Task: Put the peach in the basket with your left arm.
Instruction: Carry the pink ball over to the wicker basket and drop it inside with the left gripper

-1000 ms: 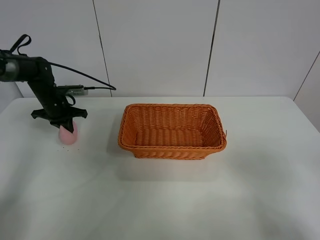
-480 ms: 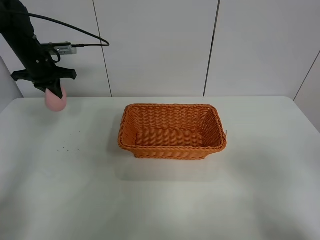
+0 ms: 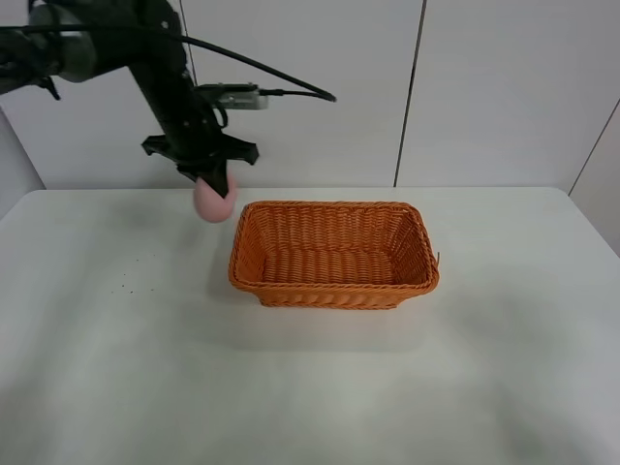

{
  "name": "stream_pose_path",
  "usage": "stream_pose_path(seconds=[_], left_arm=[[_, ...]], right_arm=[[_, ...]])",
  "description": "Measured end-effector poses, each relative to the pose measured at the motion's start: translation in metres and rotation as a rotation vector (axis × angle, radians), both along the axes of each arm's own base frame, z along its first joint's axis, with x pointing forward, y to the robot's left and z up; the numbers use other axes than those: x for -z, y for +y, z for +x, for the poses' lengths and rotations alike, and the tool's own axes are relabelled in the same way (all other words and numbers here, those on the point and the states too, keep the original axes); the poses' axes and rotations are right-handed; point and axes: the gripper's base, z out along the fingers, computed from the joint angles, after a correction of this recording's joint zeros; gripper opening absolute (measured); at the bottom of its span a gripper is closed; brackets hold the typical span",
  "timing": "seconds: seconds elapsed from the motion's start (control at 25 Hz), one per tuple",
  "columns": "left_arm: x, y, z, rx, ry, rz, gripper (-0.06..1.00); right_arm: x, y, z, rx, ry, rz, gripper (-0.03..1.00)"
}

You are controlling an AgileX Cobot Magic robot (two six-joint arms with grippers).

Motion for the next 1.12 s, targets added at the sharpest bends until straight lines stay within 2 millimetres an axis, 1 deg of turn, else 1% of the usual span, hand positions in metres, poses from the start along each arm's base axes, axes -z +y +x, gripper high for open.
stream_pose_path(seconds=[0.08,0.12,0.24,0.4,0.52,0.6,0.68,0.72,0.8,0.88,0.92,1.0,1.12], left_arm=[[0.003,-0.030,-0.004,0.056,-0.011,-0.008,0.16],[0.008,-0.044,-0.006,0.076,-0.010,-0.011,0.16],[0.022,-0.079,-0.008,0.121,-0.015,-0.020,0.16],[0.047,-0.112,-0.009,0.157,-0.023,-0.029,0.16],[0.066,-0.129,-0.009,0.173,-0.041,-0.041,0.16],[0.078,-0.135,-0.010,0.181,-0.035,-0.037,0.17],[0.085,-0.136,-0.009,0.182,-0.025,-0.031,0.23],[0.087,-0.136,-0.009,0.182,-0.020,-0.029,0.31],[0.087,-0.136,-0.009,0.182,-0.018,-0.026,0.52],[0.088,-0.135,-0.010,0.181,-0.013,-0.022,0.69],[0.088,-0.135,-0.010,0.182,-0.006,-0.019,0.75],[0.088,-0.134,-0.012,0.179,0.010,-0.011,0.80],[0.086,-0.131,-0.013,0.178,0.042,0.005,0.83]], right_arm=[[0.000,0.000,0.000,0.000,0.000,0.000,0.69],[0.000,0.000,0.000,0.000,0.000,0.000,0.69],[0.000,0.000,0.000,0.000,0.000,0.000,0.69],[0.000,0.000,0.000,0.000,0.000,0.000,0.69],[0.000,0.000,0.000,0.000,0.000,0.000,0.69],[0.000,0.000,0.000,0.000,0.000,0.000,0.69],[0.000,0.000,0.000,0.000,0.000,0.000,0.69],[0.000,0.000,0.000,0.000,0.000,0.000,0.69],[0.000,0.000,0.000,0.000,0.000,0.000,0.69],[0.000,0.000,0.000,0.000,0.000,0.000,0.69],[0.000,0.000,0.000,0.000,0.000,0.000,0.69],[0.000,0.000,0.000,0.000,0.000,0.000,0.69],[0.000,0.000,0.000,0.000,0.000,0.000,0.69]])
